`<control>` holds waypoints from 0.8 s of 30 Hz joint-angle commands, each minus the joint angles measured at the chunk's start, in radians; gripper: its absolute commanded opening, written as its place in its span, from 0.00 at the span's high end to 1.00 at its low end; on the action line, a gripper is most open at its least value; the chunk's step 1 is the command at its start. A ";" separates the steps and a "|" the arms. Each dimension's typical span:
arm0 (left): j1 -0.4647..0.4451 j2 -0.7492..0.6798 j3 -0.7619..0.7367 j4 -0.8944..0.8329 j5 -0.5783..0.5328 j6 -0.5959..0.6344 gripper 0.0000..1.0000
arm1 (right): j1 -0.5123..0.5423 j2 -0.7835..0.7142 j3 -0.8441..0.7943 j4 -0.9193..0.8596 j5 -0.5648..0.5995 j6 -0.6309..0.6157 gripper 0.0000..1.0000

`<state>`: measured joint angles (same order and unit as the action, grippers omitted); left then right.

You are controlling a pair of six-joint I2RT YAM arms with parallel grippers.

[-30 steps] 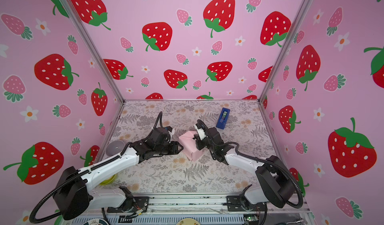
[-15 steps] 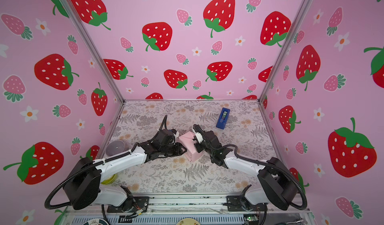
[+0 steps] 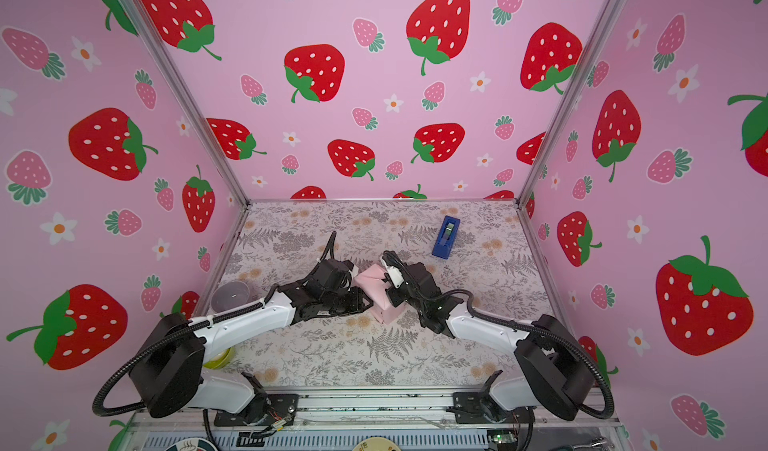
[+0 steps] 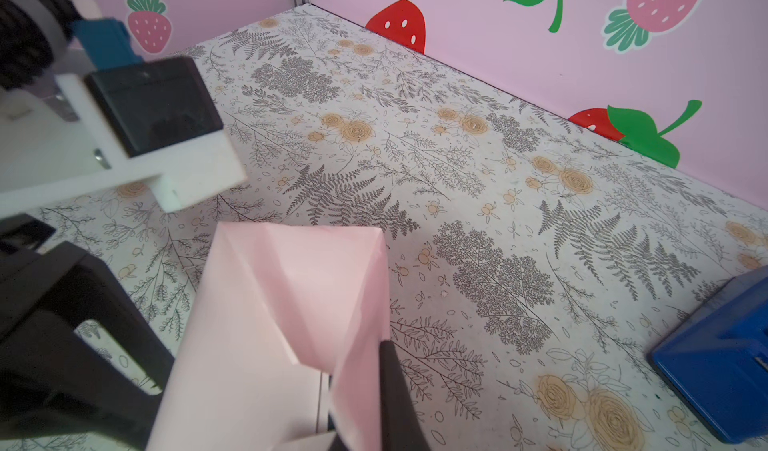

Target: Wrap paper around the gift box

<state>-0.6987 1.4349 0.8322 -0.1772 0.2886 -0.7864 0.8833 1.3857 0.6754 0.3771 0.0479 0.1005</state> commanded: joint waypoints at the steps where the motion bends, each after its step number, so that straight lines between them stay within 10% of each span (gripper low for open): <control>1: -0.001 0.008 0.055 0.049 -0.006 -0.004 0.64 | 0.036 0.016 0.010 -0.069 -0.140 0.026 0.94; 24: 0.002 0.002 0.078 0.008 -0.015 0.016 0.63 | 0.036 0.053 0.044 -0.101 -0.159 0.054 0.79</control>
<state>-0.6987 1.4349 0.8474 -0.2184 0.2878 -0.7795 0.8959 1.4136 0.7139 0.3492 -0.0124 0.1383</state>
